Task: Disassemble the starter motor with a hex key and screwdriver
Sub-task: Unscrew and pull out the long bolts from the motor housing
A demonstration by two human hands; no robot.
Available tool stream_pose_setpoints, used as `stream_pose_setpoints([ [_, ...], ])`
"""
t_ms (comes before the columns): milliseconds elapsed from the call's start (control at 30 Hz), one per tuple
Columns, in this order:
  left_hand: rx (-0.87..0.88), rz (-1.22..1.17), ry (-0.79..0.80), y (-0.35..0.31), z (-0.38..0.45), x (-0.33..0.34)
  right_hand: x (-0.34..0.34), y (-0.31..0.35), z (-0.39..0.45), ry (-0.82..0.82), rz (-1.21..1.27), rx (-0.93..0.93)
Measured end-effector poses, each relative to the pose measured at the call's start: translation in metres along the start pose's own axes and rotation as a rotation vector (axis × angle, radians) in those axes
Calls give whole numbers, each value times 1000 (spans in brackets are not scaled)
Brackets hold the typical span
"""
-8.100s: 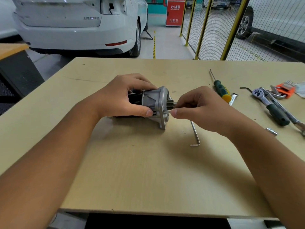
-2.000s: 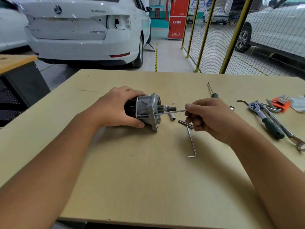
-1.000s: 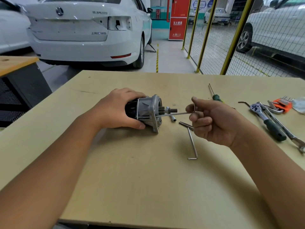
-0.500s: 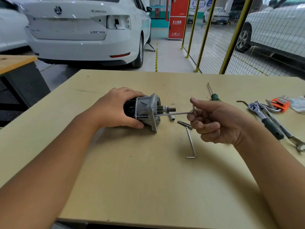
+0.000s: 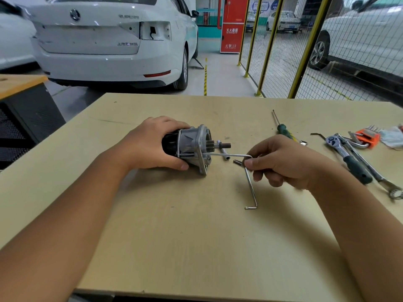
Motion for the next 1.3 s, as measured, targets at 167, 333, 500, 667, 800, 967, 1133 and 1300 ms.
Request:
stream_pose_setpoints([
  [167, 2, 5, 2, 0, 1, 0, 4, -9, 2, -28, 154, 91],
  [333, -1, 9, 8, 2, 1, 2, 1, 2, 0, -68, 46, -1],
  [500, 6, 0, 11, 1, 1, 1, -5, 21, -3, -177, -140, -149],
  [667, 6, -5, 10, 0, 0, 1, -8, 14, -2, -216, 227, -69],
  [800, 2, -8, 11, -1, 0, 1, -9, 6, 2, -258, 219, -26],
  [967, 3, -9, 10, -2, -1, -1, -10, 12, 2, -265, 245, -117],
  [1133, 6, -3, 14, -2, 0, -1, -15, 33, -5, -288, 186, -328],
  [1300, 11, -1, 8, -1, 1, 1, -17, 53, -13, -326, 15, -502],
])
Point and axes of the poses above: each hand's wrist, its own z-axis towards the middle knuckle, its own x-axis out of the palm, y = z × x, the point moved 9 cm from there along z, towards the middle knuckle, and after that the axes turned 5 degrees about -x, right-handed, at the moved point
